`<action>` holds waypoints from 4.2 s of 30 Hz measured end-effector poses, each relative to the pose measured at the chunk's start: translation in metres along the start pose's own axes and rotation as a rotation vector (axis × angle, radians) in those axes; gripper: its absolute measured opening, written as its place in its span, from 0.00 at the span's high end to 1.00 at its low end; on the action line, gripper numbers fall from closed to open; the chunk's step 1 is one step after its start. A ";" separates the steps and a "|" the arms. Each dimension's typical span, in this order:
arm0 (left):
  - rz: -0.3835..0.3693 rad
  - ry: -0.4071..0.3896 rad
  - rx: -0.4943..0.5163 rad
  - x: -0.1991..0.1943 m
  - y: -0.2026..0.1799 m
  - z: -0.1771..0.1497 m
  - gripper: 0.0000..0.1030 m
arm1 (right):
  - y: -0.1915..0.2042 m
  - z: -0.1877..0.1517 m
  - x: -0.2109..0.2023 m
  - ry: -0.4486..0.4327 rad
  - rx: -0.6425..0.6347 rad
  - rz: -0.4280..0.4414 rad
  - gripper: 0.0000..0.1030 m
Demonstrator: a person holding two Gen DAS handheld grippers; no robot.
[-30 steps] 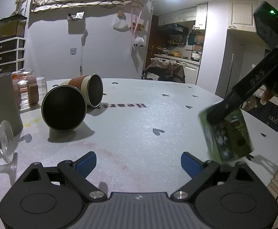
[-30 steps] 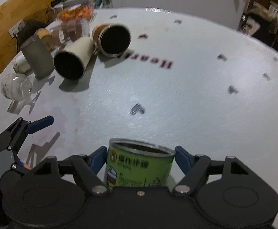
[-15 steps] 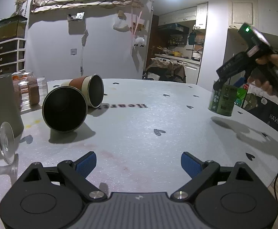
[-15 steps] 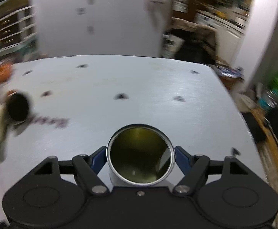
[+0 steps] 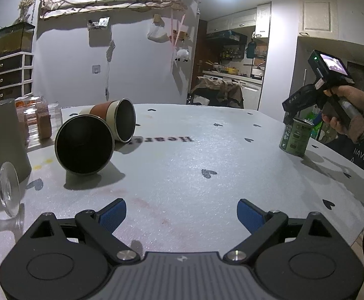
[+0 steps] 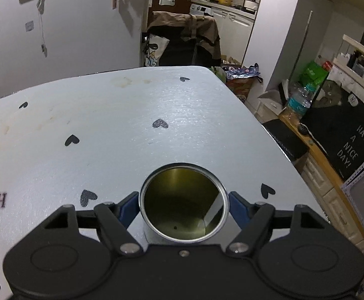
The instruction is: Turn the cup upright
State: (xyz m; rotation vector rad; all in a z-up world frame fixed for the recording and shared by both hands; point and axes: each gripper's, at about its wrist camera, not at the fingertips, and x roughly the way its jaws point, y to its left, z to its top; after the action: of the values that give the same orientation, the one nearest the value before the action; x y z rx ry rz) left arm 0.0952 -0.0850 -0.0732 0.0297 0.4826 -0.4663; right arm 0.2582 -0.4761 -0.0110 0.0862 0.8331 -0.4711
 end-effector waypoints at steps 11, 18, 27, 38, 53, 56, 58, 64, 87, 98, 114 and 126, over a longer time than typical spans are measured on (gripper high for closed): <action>0.012 -0.009 0.034 0.006 -0.010 0.011 0.07 | -0.030 -0.063 -0.091 -0.206 0.113 0.182 0.08; 0.009 -0.033 0.064 0.003 -0.019 0.020 0.03 | -0.039 -0.141 -0.130 -0.309 0.158 0.233 0.08; -0.023 -0.074 0.082 -0.011 -0.032 0.035 0.00 | -0.036 -0.213 -0.165 -0.425 0.211 0.226 0.08; -0.034 -0.093 0.103 -0.033 -0.047 0.025 0.00 | 0.000 -0.268 -0.203 -0.528 0.096 0.237 0.08; -0.009 -0.111 0.090 -0.044 -0.043 0.025 0.00 | -0.007 -0.285 -0.209 -0.517 0.148 0.210 0.08; -0.009 -0.110 0.089 -0.044 -0.043 0.025 0.00 | -0.007 -0.286 -0.208 -0.512 0.146 0.211 0.07; -0.009 -0.110 0.090 -0.044 -0.043 0.024 0.00 | -0.006 -0.285 -0.207 -0.505 0.147 0.214 0.08; -0.010 -0.111 0.089 -0.044 -0.043 0.024 0.00 | -0.002 -0.287 -0.206 -0.499 0.140 0.217 0.07; -0.011 -0.109 0.087 -0.045 -0.043 0.023 0.00 | 0.004 -0.287 -0.206 -0.491 0.138 0.231 0.08; -0.011 -0.109 0.087 -0.045 -0.043 0.023 0.00 | 0.004 -0.287 -0.206 -0.492 0.140 0.229 0.08; -0.012 -0.109 0.086 -0.045 -0.043 0.024 0.00 | 0.004 -0.287 -0.206 -0.494 0.139 0.228 0.08; -0.013 -0.107 0.085 -0.045 -0.043 0.023 0.00 | 0.004 -0.287 -0.205 -0.492 0.140 0.228 0.08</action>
State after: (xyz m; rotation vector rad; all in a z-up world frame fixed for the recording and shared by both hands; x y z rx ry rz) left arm 0.0509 -0.1075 -0.0290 0.0834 0.3576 -0.4985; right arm -0.0573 -0.3236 -0.0556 0.1842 0.3014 -0.3147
